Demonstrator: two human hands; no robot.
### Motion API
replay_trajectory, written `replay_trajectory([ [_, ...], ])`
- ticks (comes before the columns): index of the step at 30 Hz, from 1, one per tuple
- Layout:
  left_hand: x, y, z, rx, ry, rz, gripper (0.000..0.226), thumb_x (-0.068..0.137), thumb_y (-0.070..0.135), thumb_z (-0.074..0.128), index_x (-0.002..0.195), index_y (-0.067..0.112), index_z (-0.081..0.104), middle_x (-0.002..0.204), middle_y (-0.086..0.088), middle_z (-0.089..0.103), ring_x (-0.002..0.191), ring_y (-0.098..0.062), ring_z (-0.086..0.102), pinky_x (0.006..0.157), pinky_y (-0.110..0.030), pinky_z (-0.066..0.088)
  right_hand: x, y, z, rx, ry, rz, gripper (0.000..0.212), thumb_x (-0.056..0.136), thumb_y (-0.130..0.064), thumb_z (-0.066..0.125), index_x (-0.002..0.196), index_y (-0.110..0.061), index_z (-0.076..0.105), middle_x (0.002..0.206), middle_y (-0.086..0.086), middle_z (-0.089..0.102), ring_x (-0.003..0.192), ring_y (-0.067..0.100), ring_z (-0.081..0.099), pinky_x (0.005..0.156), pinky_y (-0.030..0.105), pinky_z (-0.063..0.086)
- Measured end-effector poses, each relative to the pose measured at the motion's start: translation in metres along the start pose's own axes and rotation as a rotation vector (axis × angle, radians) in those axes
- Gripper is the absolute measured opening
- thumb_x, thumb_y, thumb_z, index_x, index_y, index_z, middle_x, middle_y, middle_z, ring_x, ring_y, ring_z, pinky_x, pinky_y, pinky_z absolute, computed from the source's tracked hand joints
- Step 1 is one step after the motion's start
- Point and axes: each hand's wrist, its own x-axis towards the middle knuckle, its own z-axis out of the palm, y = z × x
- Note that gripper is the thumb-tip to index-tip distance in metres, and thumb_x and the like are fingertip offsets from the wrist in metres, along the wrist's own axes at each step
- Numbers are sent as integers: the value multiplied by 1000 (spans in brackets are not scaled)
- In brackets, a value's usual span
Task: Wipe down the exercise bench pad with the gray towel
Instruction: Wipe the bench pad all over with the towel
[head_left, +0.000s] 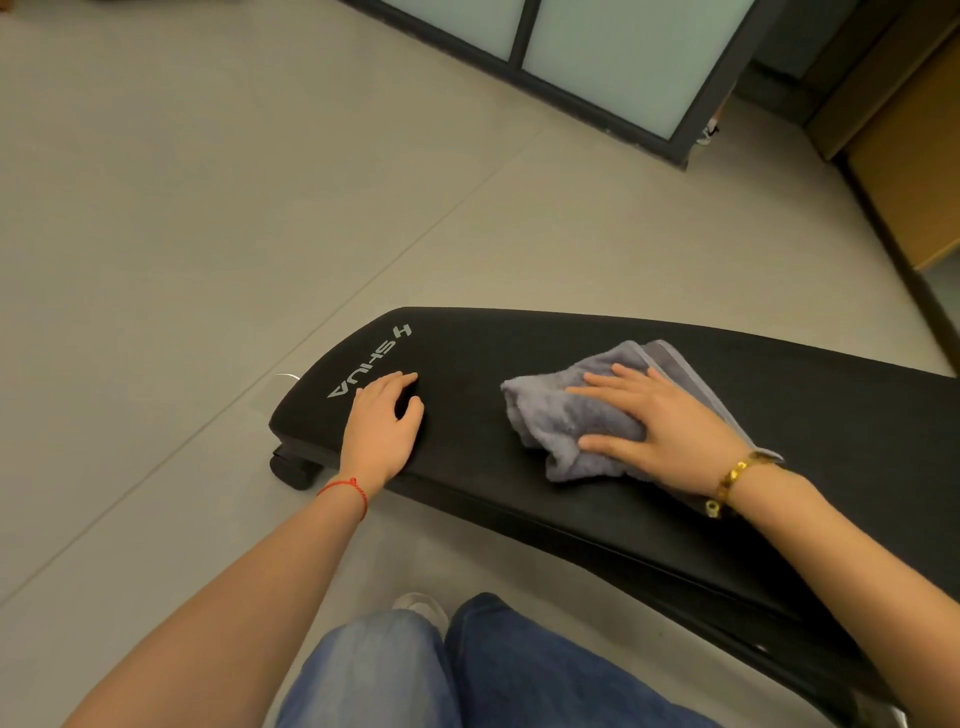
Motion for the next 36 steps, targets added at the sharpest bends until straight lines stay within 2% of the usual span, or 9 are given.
replay_trajectory([
  [3, -1, 1, 0, -23, 9, -15, 43, 99, 33, 42, 140, 25, 48, 148, 2, 44, 140, -14, 34, 121, -43, 21, 41, 48, -8, -113, 82, 193, 83, 74, -82, 30, 136, -29, 50, 147, -1, 45, 138, 24, 35, 116, 43, 22],
  [5, 0, 1, 0, -33, 12, -21, 42, 98, 33, 43, 139, 26, 49, 148, 3, 45, 140, -14, 35, 119, -44, 25, 70, 56, -4, -157, 64, 255, 72, 80, -72, 37, 135, -28, 50, 146, 0, 46, 135, 26, 37, 113, 44, 24],
  [8, 0, 0, 0, -27, 16, -19, 42, 98, 33, 43, 139, 26, 49, 147, 4, 45, 139, -14, 35, 119, -43, 26, 85, 29, 10, -157, 46, 176, 58, 87, -58, 51, 136, -27, 50, 145, 1, 46, 135, 25, 37, 112, 41, 21],
  [14, -2, 0, 0, -43, 30, -11, 41, 97, 31, 46, 138, 25, 51, 145, 4, 47, 137, -14, 37, 118, -44, 26, 7, -33, 16, -28, 5, -65, 64, 82, -66, 45, 140, -38, 41, 151, -11, 37, 144, 14, 22, 117, 27, 0],
  [17, -1, 1, 0, -35, 25, -2, 41, 97, 31, 45, 137, 24, 51, 145, 3, 48, 137, -15, 38, 118, -43, 26, -18, -27, 6, 31, -21, -85, 68, 79, -71, 38, 141, -42, 39, 151, -15, 34, 144, 8, 20, 121, 31, 8],
  [21, -2, 3, 0, -29, 19, -1, 41, 98, 31, 45, 138, 23, 51, 145, 2, 48, 138, -16, 38, 118, -45, 26, 12, 23, -7, -13, 33, 32, 79, 74, -82, 34, 137, -35, 47, 148, -7, 43, 140, 18, 33, 118, 37, 22],
  [26, -1, 3, -1, -26, 15, -11, 41, 98, 30, 45, 138, 24, 51, 146, 2, 47, 138, -15, 37, 118, -46, 25, 102, 28, 15, -147, 10, 110, 59, 84, -62, 51, 136, -35, 48, 142, -3, 49, 131, 21, 40, 112, 39, 24],
  [31, -1, 1, 0, -29, 26, 6, 40, 98, 29, 47, 137, 24, 52, 144, 2, 48, 137, -15, 38, 118, -46, 25, 73, -19, 28, -31, -39, -55, 56, 86, -59, 52, 136, -35, 46, 144, -7, 47, 138, 18, 33, 116, 36, 16],
  [36, -1, 1, 0, -33, 27, 5, 40, 98, 28, 46, 137, 24, 51, 144, 3, 48, 137, -14, 38, 118, -45, 25, 14, -9, 4, 110, -38, -204, 64, 80, -66, 49, 136, -35, 48, 142, -18, 43, 134, -2, 24, 117, 26, 14],
])
